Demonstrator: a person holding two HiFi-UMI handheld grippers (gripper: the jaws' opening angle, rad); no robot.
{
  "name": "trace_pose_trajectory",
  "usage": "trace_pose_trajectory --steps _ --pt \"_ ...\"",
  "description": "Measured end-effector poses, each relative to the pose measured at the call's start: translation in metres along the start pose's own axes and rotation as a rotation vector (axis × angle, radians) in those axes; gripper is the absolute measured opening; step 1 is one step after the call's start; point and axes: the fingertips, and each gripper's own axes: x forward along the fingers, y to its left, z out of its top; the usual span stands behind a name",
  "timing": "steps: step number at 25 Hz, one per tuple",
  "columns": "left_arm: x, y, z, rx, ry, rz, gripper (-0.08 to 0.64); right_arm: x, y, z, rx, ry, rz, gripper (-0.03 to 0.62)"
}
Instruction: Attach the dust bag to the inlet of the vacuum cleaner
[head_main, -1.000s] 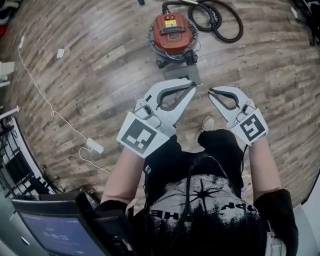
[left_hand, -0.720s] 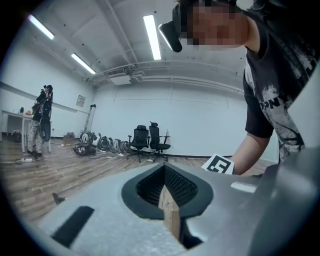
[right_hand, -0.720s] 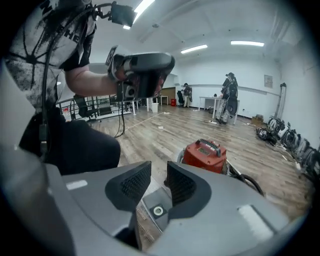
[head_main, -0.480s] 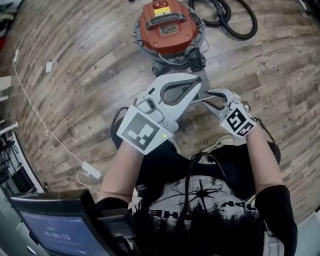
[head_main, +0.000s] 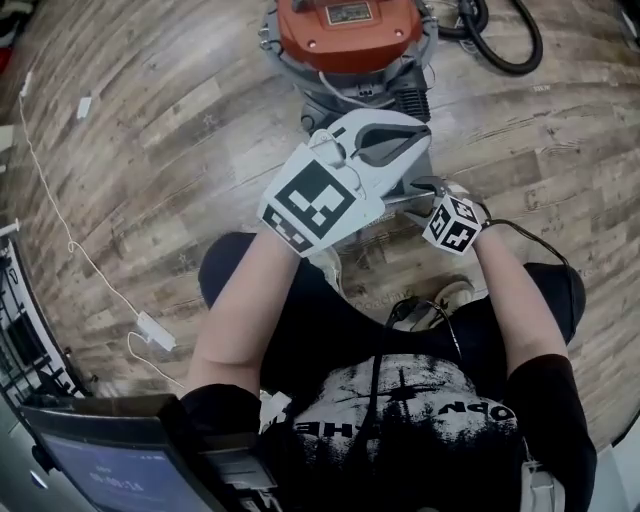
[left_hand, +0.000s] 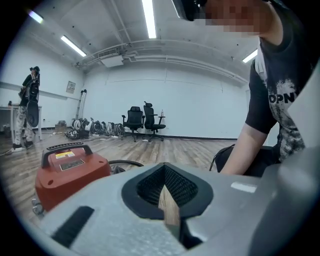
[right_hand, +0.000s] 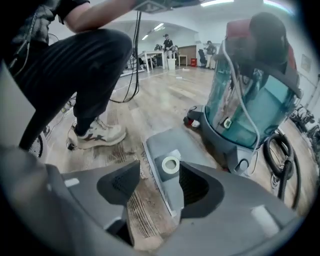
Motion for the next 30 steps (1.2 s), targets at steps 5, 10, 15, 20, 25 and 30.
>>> trace_pose_trajectory --steps 5,10,15,20,25,30 --pt "-0.010 0.013 -0.014 -0.030 0.011 0.069 -0.002 0.044 -0.007 -0.038 -0.065 0.157 0.006 0.263" --pt "-0.026 0.019 -0.030 -0.083 0.046 0.152 -0.002 0.082 -0.019 -0.071 -0.103 0.273 -0.001 0.263" --pt "-0.040 0.012 -0.047 -0.119 0.083 0.193 -0.002 0.107 -0.027 -0.098 -0.182 0.373 -0.006 0.252" --pt "-0.051 0.012 -0.058 -0.163 0.092 0.222 -0.002 0.122 -0.030 -0.112 -0.255 0.436 -0.027 0.187" --pt "-0.058 0.009 -0.069 -0.161 0.129 0.233 -0.002 0.128 -0.029 -0.116 -0.290 0.466 -0.042 0.102" --pt "-0.056 0.007 -0.073 -0.138 0.159 0.226 -0.002 0.118 -0.034 -0.105 -0.291 0.431 -0.046 0.030"
